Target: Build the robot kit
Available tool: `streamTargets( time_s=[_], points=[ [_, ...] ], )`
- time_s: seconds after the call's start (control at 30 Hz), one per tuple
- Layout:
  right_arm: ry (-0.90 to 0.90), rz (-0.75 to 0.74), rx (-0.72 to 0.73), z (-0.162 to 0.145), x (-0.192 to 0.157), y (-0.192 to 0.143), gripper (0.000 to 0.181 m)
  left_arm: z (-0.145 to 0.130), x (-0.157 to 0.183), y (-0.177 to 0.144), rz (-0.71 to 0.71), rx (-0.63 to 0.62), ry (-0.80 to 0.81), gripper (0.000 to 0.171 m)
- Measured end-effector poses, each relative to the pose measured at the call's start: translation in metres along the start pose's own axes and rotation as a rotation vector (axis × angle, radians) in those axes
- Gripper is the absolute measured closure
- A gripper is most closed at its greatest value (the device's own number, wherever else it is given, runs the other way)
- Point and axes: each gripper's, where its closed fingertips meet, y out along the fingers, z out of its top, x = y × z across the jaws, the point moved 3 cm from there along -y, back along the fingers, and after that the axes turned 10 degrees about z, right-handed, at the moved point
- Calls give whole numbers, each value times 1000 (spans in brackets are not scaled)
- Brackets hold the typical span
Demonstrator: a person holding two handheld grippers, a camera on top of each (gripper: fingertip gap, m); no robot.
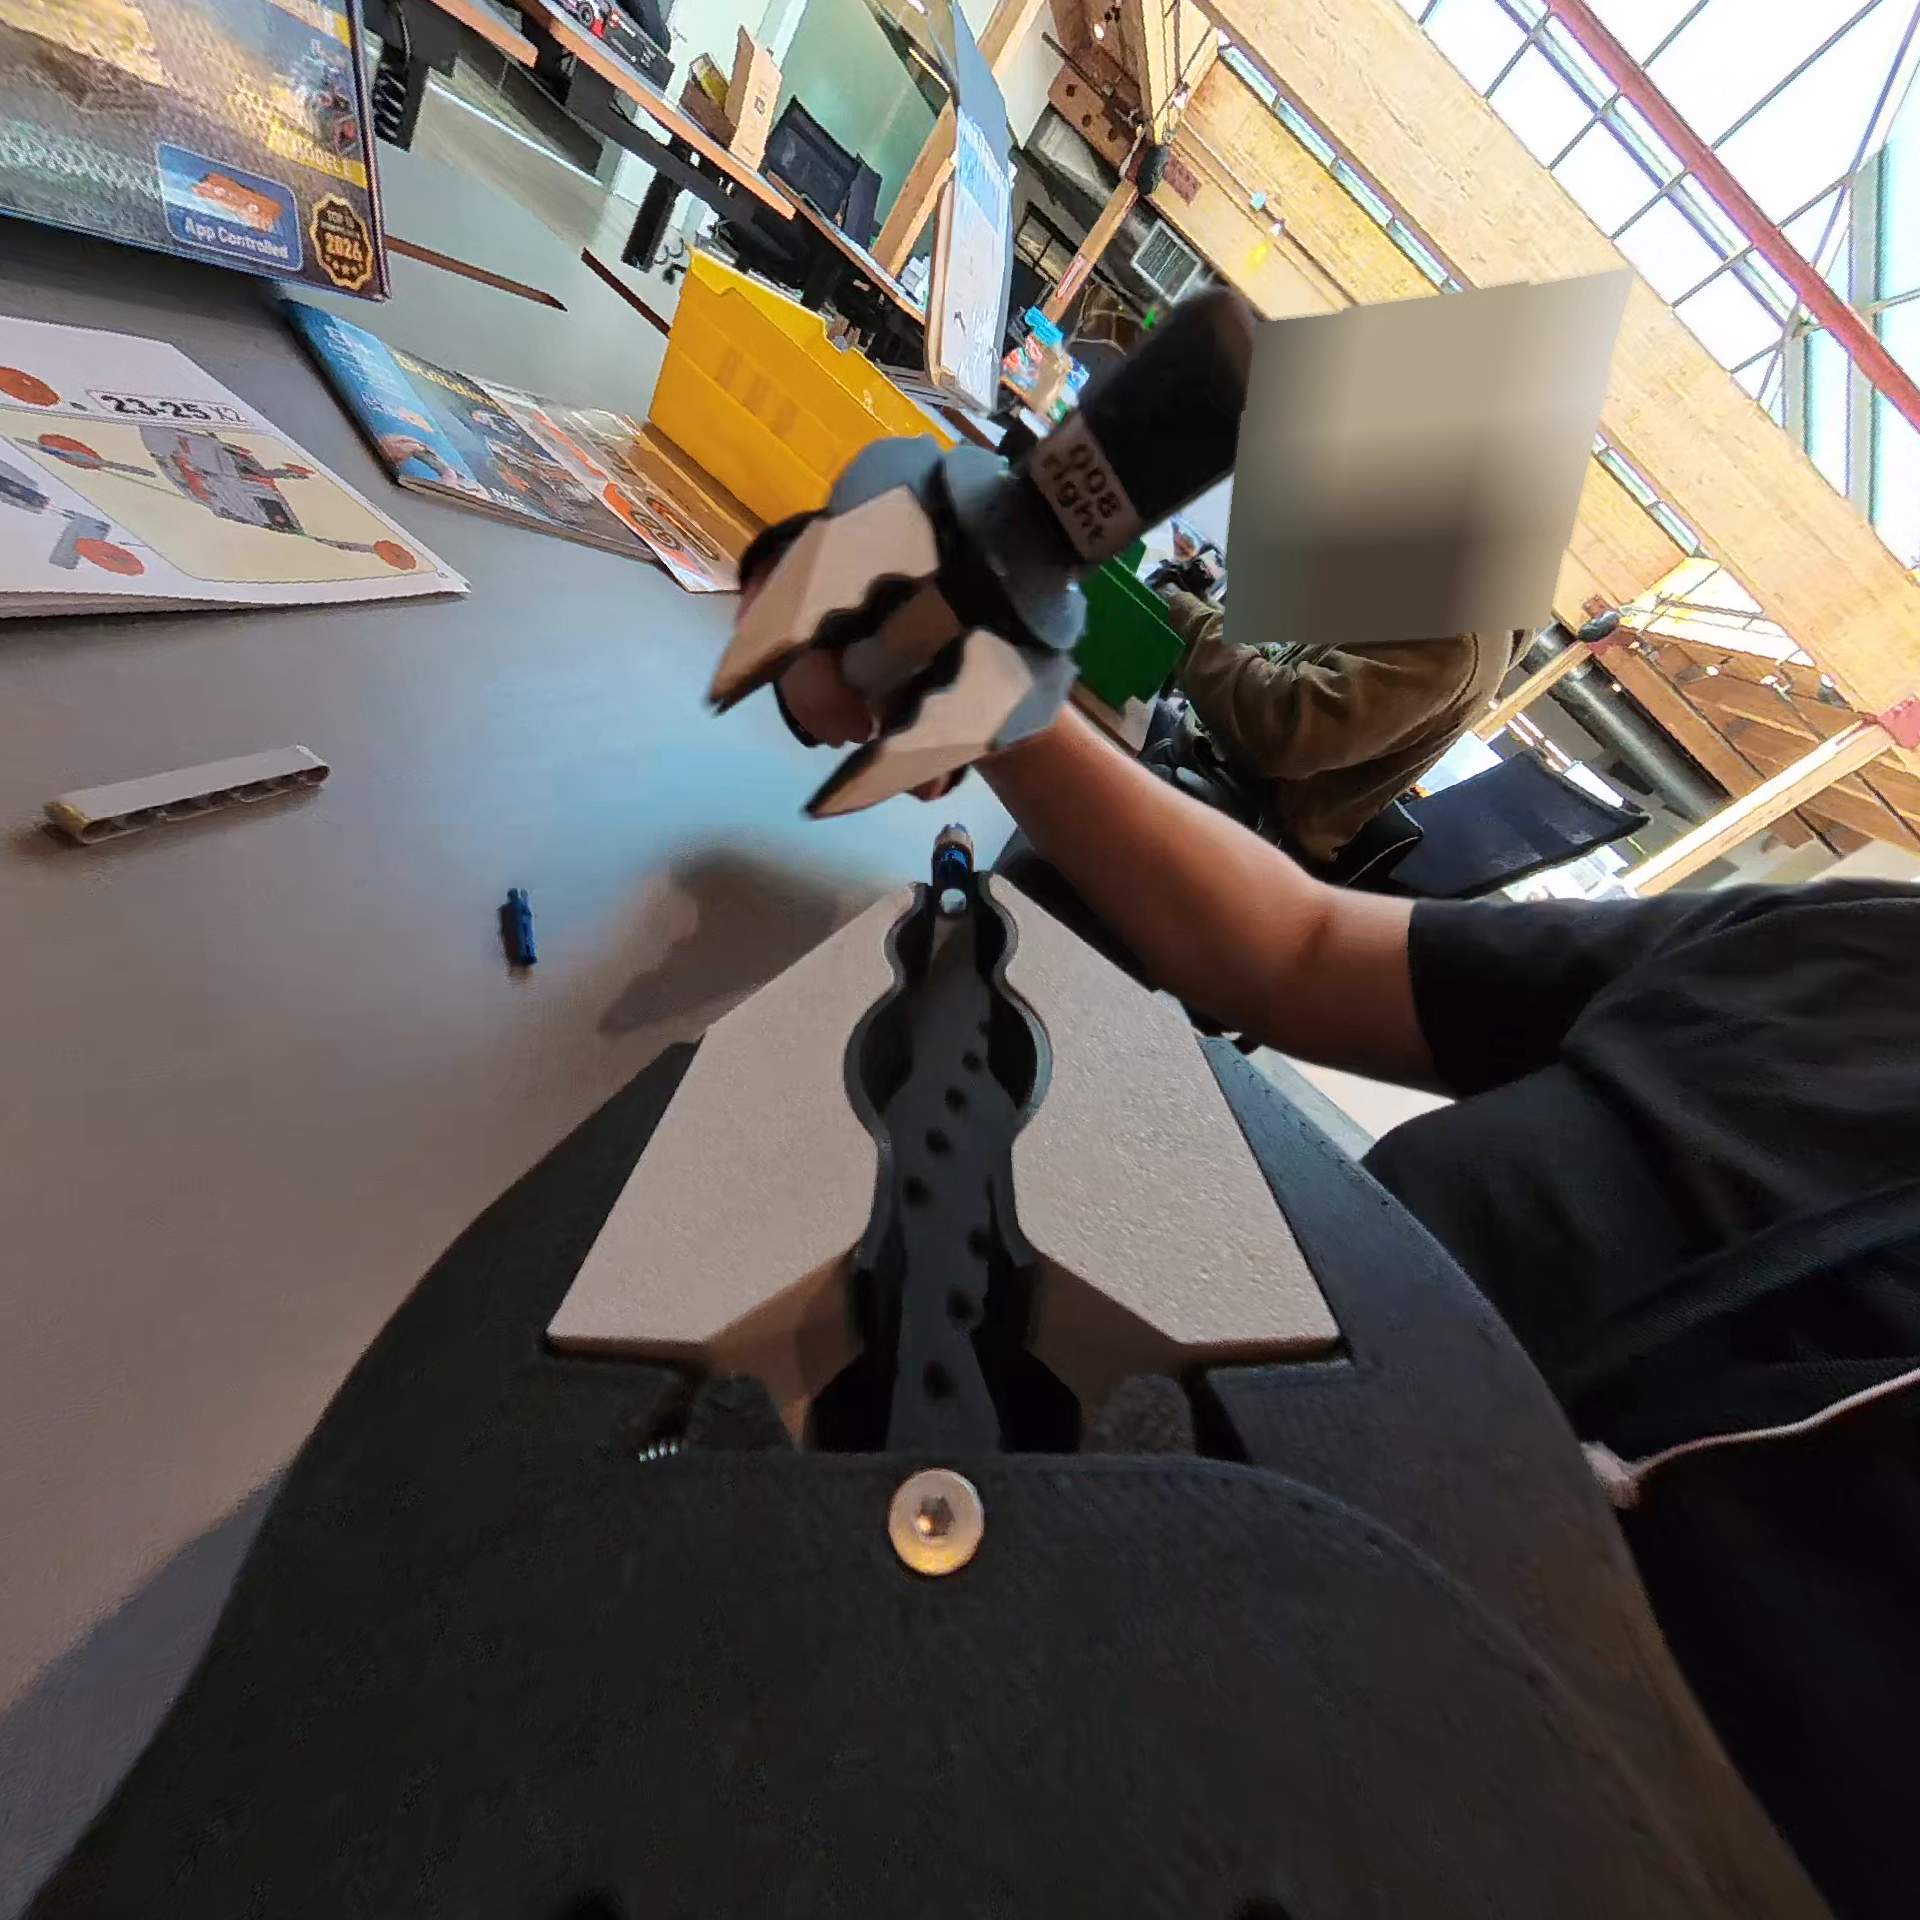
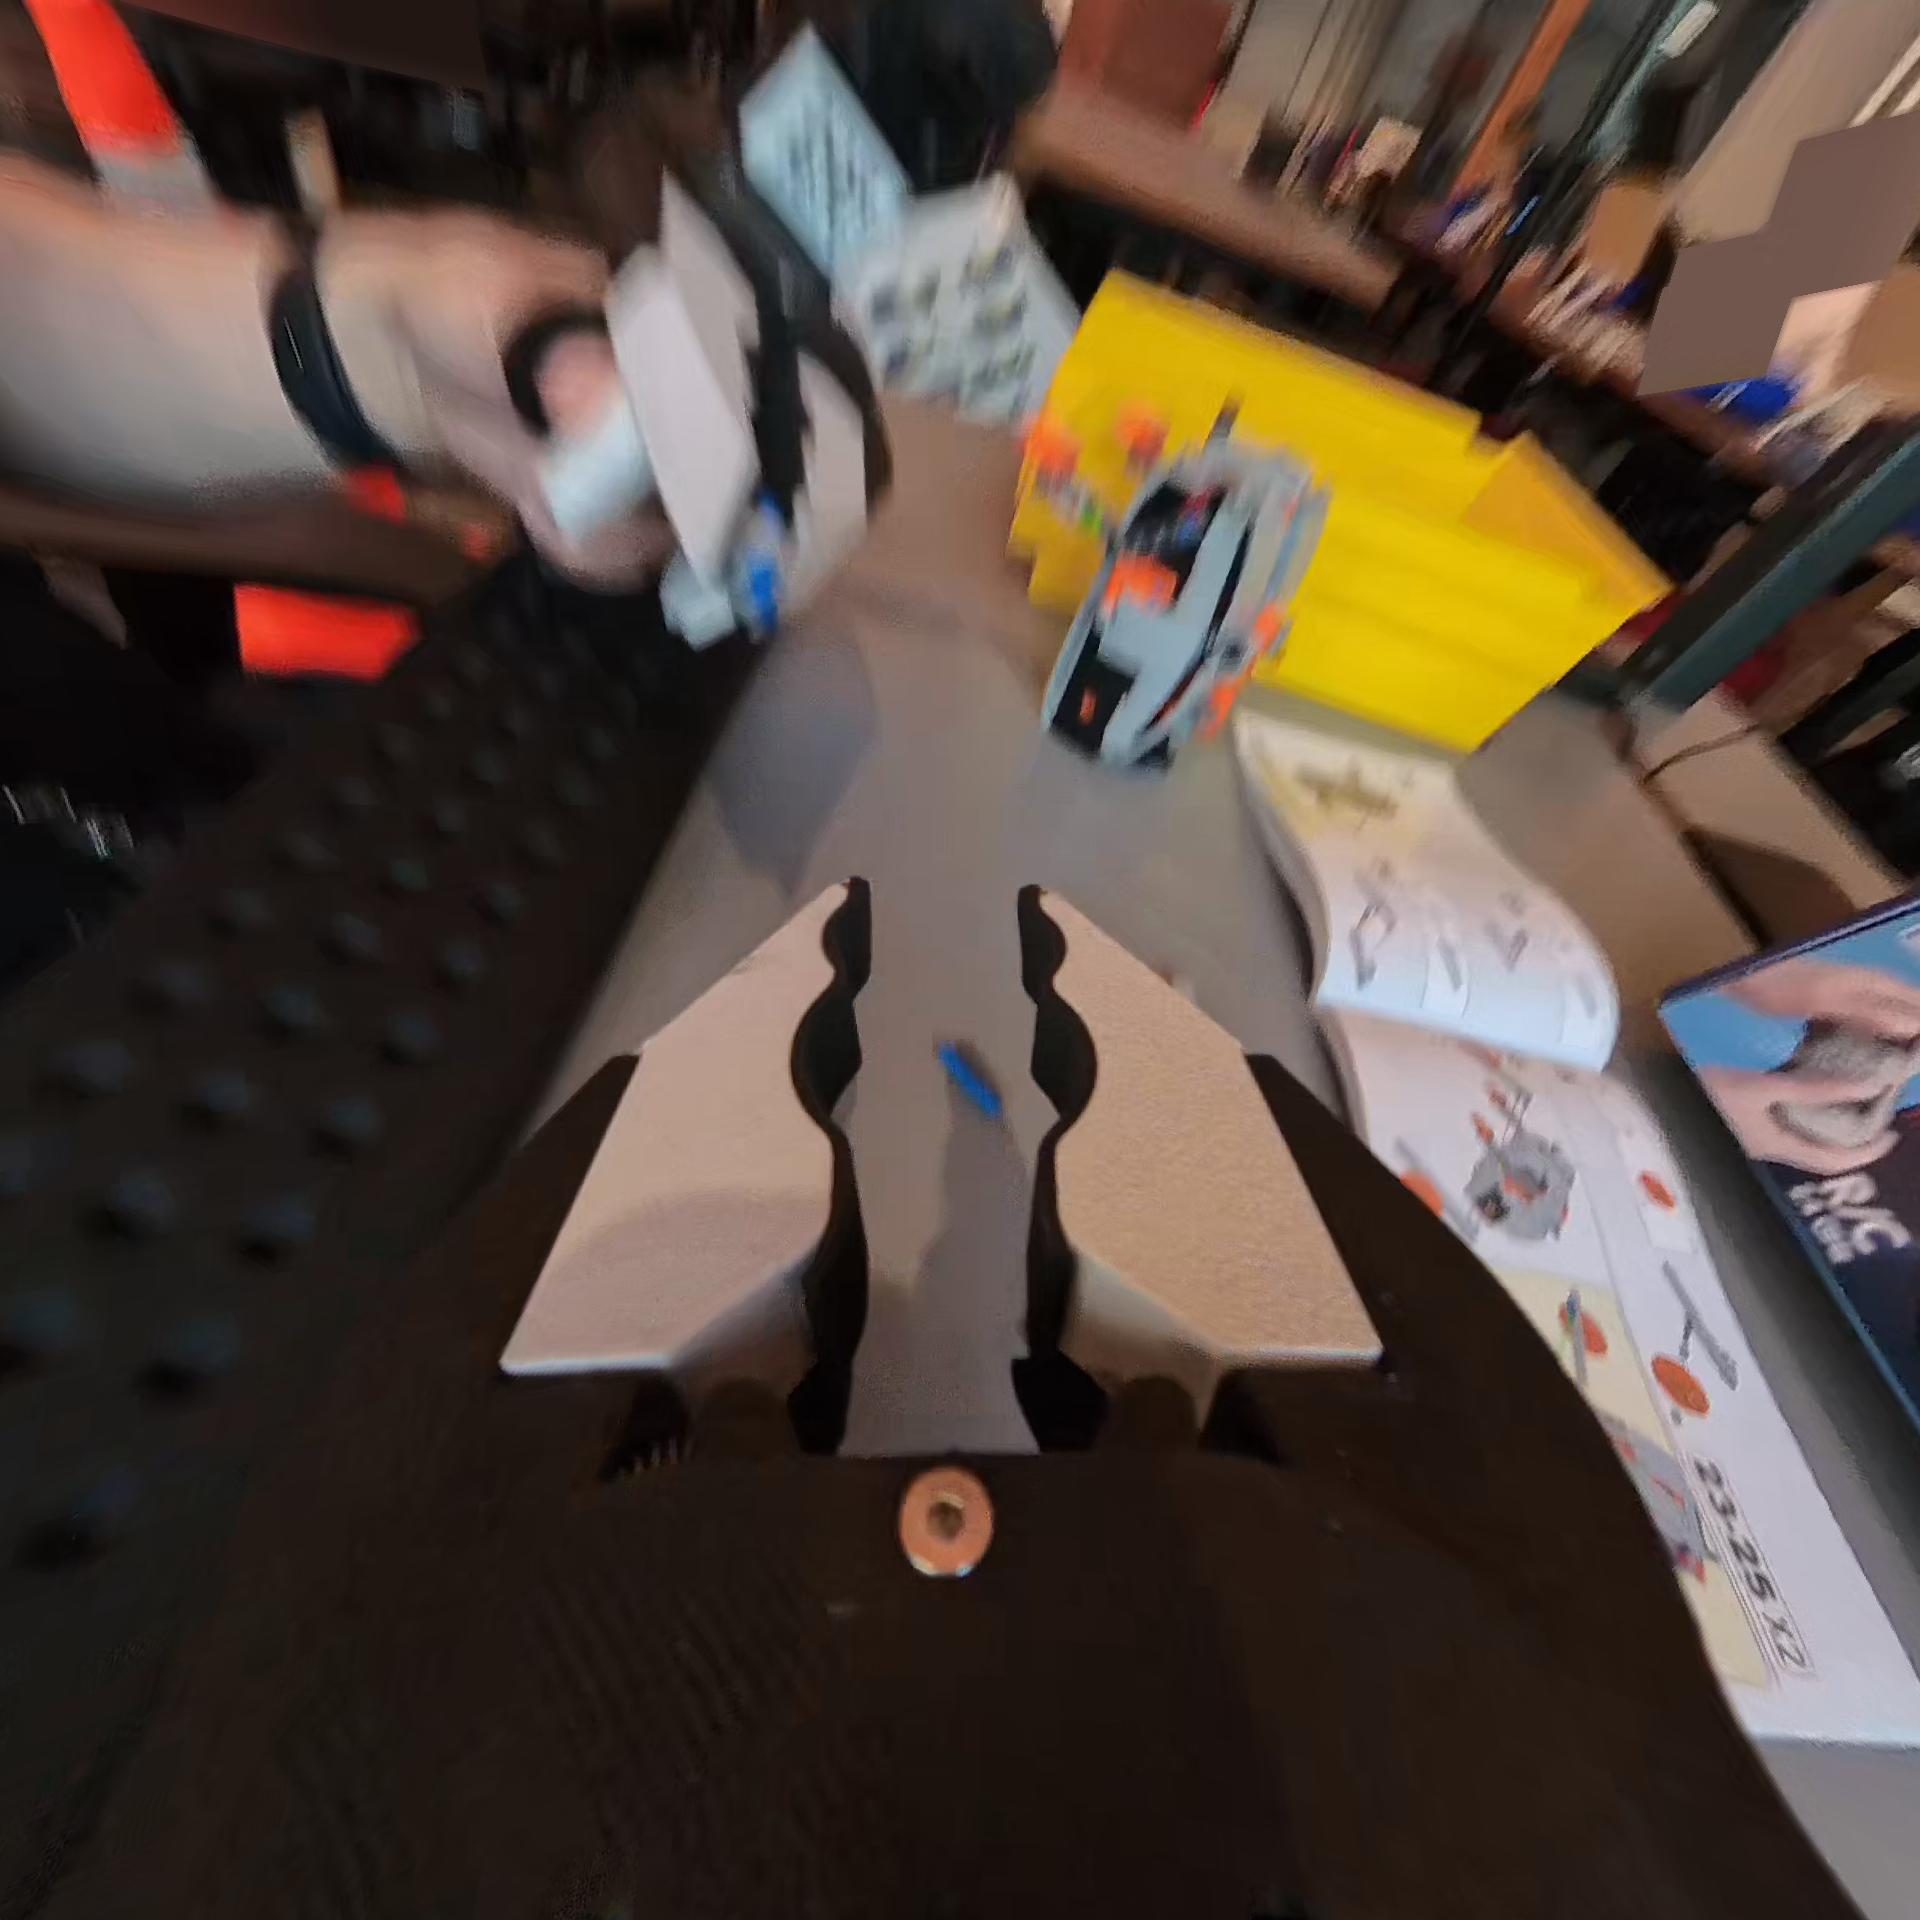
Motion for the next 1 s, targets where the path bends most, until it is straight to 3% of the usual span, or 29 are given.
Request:
streamTargets(
  time_s=[0.07,0.17,0.37,0.57,0.7,0.87,1.0],
  points=[
    [-14,78,-150,-33,5,10,154,-2,2,-7,12,0,9,166],
    [-33,147,-221,-53,18,24,155,-3,2,-14,19,10,6,167],
    [44,341,-301,-71,22,36,161,-4,-4,-22,43,7,-10,166],
    [80,402,-302,-70,18,38,177,-1,-17,-18,63,12,-55,166],
    [86,359,-263,-60,14,38,178,-5,-32,-12,117,6,-167,166],
    [-35,85,-196,-10,2,32,179,-12,-43,-12,173,34,-299,166],
    [-152,-49,-158,18,-19,39,179,-16,-42,-13,123,36,-423,167]
  ],
)
